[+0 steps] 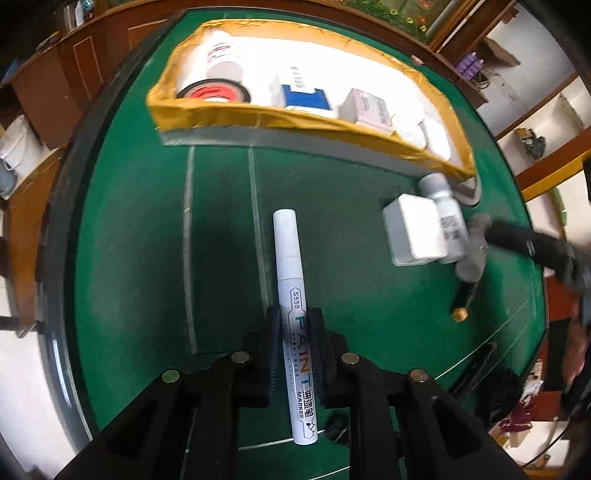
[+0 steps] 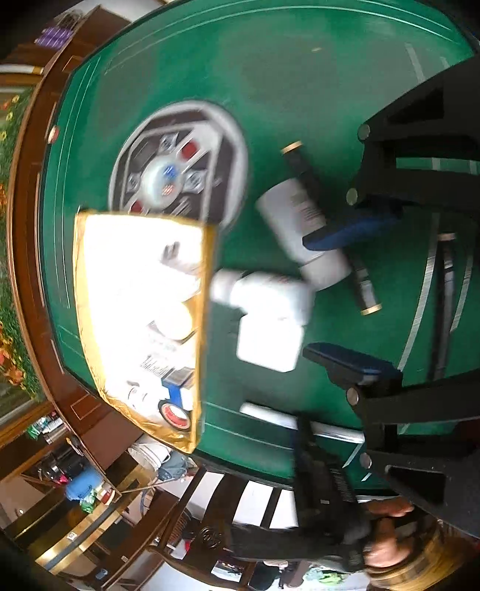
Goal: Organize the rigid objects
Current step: 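Grasp the white paint marker with the left tool, then grasp the white grey-capped bottle with the right tool while the left tool holds the marker, then carry the marker with the left tool while the right tool carries the bottle into the box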
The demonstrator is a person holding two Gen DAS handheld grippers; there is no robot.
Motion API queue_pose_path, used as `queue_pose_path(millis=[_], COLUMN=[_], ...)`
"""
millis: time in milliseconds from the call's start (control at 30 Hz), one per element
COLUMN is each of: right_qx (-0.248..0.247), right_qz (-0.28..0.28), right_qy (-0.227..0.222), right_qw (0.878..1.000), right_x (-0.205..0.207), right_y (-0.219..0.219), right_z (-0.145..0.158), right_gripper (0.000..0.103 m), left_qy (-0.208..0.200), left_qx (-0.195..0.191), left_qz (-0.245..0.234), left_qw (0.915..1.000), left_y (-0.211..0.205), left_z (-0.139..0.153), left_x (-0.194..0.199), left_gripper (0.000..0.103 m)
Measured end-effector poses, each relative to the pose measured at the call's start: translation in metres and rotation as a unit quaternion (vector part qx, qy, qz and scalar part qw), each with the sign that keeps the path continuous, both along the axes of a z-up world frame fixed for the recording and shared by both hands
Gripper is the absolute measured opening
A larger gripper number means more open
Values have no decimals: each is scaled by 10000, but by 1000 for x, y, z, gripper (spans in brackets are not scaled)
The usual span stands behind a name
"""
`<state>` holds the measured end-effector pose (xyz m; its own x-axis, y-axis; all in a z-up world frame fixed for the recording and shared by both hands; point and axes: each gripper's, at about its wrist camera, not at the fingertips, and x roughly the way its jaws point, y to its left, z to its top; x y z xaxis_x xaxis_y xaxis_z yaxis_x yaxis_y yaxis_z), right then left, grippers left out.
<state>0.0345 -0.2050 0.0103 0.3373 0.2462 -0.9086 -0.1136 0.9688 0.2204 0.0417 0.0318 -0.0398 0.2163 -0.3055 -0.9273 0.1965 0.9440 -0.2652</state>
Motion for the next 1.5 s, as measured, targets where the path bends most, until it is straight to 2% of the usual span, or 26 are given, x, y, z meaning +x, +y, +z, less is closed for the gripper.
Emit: queue_pose_path(millis=[133,200,367,533,667,833,1000,1133,1500], right_qx=[-284,-377,-350,65,99,-91,-272,-315,-605], right_qz=[59,19,-10,-89,-82,114,241,220,385], right_qy=[230,398,452,622,637,733,823,844,812], right_qw=[9993,9985,9984,9980,9979,9972,9959,9957,9941], right_x=[25,34,48,57,47,21,-8,-4,4], right_y=[14,17,19,6,4,7,12,16,33], right_z=[-15,-27,-34,-38,-38,-42,-43,-47,-56], right_gripper=[32,30,33,34,34,34,34,34,33], left_qy=[19,8,34,86,117,198,151,136,43], left_qx=[-96,-123,-134,-214,-231,-272,-91,74,228], left_qz=[115,138,158,191,190,179,37,-54,-90], left_qw=[9999,9998,9998,9996,9995,9993,9998,9999,9997], left_y=[6,5,12,14,16,18,12,5,1], left_z=[-2,-4,-1,0,0,0,1,2,3], left_x=[-7,-8,-7,-6,-5,-3,-2,-1,-2], left_gripper=[15,15,15,16,16,16,16,16,15])
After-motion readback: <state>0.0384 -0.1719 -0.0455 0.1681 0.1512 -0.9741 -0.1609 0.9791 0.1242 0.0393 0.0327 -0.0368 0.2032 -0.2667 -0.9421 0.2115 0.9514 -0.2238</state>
